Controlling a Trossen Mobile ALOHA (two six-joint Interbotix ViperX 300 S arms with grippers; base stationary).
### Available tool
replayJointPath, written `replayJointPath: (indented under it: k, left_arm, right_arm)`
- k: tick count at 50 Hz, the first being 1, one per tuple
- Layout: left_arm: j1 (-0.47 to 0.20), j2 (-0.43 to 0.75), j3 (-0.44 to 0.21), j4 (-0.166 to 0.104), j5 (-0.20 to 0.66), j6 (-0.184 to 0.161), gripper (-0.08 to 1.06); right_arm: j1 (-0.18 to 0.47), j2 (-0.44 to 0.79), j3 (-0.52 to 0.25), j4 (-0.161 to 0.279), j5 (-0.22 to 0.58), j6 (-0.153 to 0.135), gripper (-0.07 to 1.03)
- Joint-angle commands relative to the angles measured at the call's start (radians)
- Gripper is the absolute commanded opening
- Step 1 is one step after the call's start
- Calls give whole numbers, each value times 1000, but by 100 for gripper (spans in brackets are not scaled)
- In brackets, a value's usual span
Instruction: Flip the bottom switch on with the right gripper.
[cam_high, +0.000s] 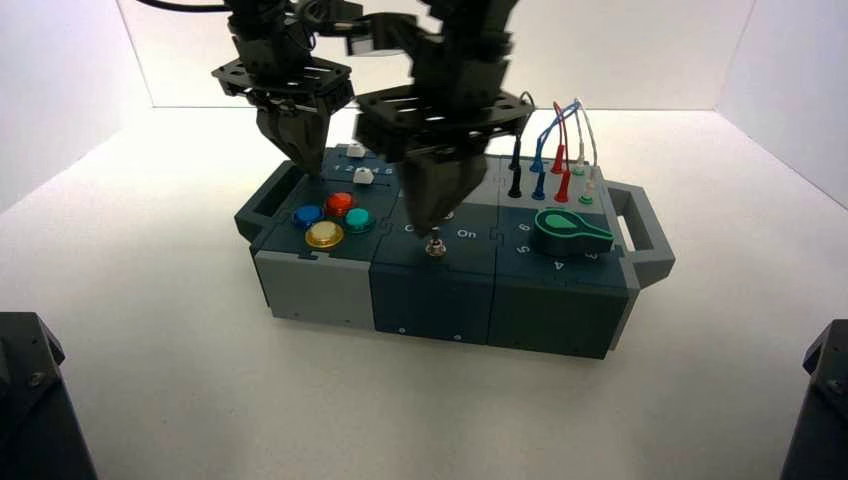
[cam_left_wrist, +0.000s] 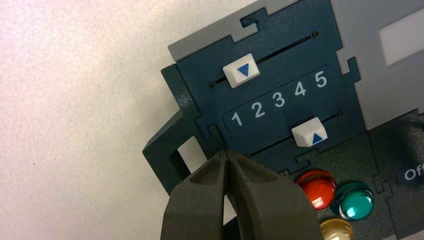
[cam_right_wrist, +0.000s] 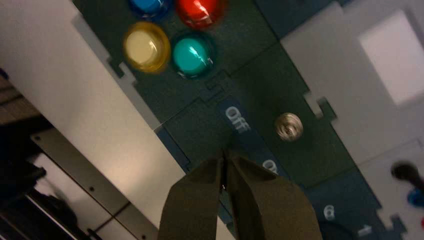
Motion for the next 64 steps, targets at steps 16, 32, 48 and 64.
replayJointPath:
  k: [16,32,48,64]
  left_arm:
    - [-20,52,11,2,6,9,-3]
    - [-23,49,11,2,11,11,-3]
    - [-23,37,8,2,12,21,-3]
    - [-23,34,-2,3,18,26,-3]
  right_arm:
    - [-18,-78,-41,0,26,3,-2]
    - [-17,-242,6,23,224,14,-2]
    - [-17,-253,60,37,236,2,-2]
    - [-17,-258,81,37,230,2,-2]
